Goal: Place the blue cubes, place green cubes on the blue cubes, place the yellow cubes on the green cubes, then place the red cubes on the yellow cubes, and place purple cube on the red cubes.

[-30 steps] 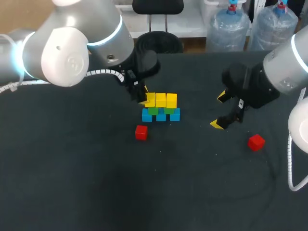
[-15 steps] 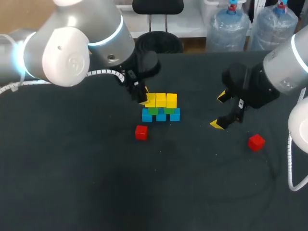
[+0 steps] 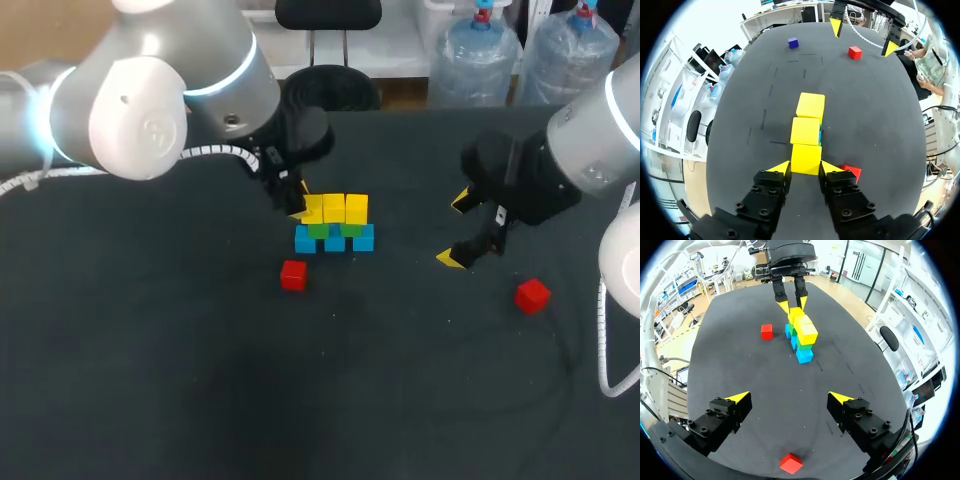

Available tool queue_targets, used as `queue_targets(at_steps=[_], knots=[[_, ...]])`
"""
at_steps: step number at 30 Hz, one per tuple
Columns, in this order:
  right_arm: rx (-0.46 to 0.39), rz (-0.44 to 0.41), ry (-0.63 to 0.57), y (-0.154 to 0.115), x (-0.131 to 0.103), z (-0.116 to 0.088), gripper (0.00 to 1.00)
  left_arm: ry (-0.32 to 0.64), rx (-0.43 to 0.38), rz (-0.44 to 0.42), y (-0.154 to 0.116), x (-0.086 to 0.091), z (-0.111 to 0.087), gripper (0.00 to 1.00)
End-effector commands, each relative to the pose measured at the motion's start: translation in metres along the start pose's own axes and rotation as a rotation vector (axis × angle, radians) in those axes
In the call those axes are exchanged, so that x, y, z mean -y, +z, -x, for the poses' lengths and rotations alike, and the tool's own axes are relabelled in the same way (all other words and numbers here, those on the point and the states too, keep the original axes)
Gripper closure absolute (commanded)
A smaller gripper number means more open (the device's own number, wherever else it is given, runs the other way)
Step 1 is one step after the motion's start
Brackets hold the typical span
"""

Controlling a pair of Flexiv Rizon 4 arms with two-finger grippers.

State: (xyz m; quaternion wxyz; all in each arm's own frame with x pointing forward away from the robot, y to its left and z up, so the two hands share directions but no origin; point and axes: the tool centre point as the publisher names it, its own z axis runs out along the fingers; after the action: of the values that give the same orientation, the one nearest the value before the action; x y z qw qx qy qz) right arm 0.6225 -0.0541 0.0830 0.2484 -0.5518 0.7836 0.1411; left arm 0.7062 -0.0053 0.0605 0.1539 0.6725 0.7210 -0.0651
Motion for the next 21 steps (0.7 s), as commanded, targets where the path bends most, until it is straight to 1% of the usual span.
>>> queue_targets(at_steps=[1, 21], knots=[[0.001, -0.003, 0.000, 0.0001, -0.0007, -0.0004, 0.00, 0.001, -0.002, -0.004, 0.0009, -0.0025, 0.0009, 1.00], [0.001, -0.003, 0.000, 0.0001, -0.0007, -0.0004, 0.00, 0.001, -0.006, -0.006, 0.0018, -0.0032, 0.0003, 1.00]])
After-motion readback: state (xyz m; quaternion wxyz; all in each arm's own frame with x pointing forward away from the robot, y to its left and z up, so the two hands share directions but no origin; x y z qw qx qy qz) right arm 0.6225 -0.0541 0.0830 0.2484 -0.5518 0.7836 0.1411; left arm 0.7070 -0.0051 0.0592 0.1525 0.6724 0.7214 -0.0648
